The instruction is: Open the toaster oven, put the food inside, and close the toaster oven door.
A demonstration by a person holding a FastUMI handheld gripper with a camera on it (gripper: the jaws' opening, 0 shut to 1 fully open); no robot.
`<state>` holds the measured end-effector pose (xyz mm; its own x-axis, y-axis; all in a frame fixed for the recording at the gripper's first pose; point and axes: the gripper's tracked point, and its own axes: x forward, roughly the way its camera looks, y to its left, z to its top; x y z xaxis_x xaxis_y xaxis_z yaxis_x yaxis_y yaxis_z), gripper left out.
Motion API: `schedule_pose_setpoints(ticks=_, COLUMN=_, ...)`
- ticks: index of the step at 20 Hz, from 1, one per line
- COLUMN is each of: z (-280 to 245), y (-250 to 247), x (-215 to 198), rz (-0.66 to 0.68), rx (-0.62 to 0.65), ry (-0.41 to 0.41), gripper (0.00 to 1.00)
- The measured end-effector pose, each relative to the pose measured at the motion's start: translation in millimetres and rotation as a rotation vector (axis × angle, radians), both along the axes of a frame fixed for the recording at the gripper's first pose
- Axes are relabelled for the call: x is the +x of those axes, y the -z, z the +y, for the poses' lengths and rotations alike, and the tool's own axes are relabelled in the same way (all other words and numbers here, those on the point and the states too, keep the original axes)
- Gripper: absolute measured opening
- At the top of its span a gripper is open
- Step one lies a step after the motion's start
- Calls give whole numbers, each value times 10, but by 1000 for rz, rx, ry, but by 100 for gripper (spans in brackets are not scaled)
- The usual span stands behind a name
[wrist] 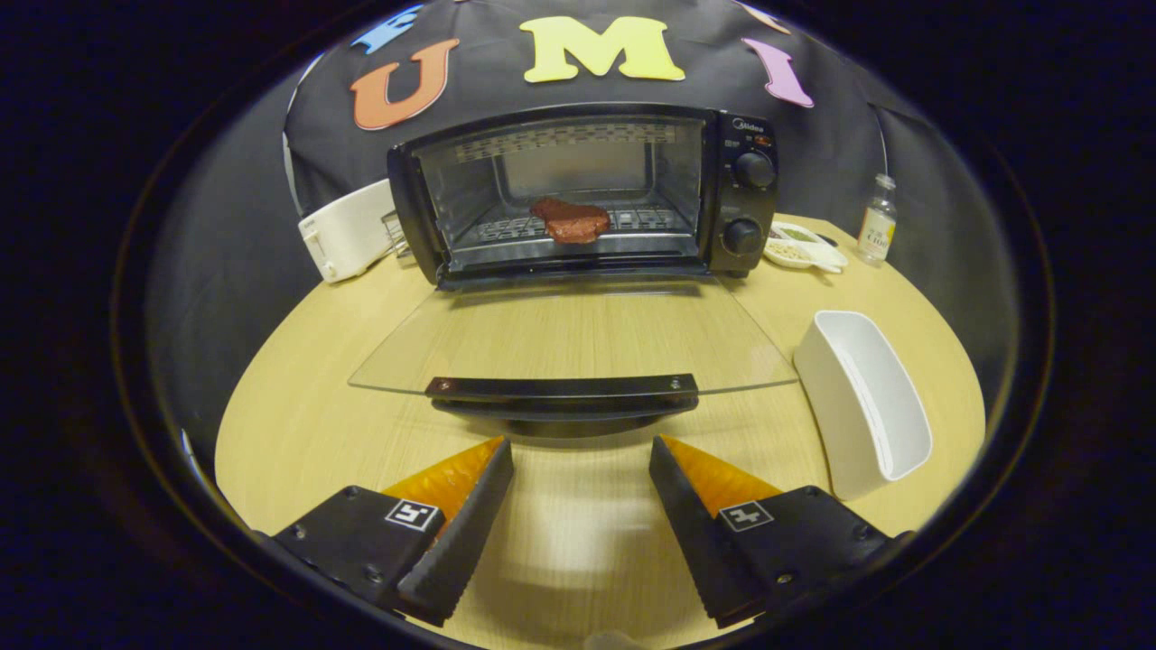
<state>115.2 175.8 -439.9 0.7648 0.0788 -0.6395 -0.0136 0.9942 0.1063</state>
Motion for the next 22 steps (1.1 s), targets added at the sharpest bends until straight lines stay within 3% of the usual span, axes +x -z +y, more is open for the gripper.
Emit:
schedule_pose_setpoints(ticks=9, z=-32, y=-235, x=26, rz=-4, rx=-2, ry=-17, gripper=98)
schedule_pose_setpoints(ticks=22, z=-50, y=-1314, x=467, rz=-151, rx=2, ry=-23, gripper=98)
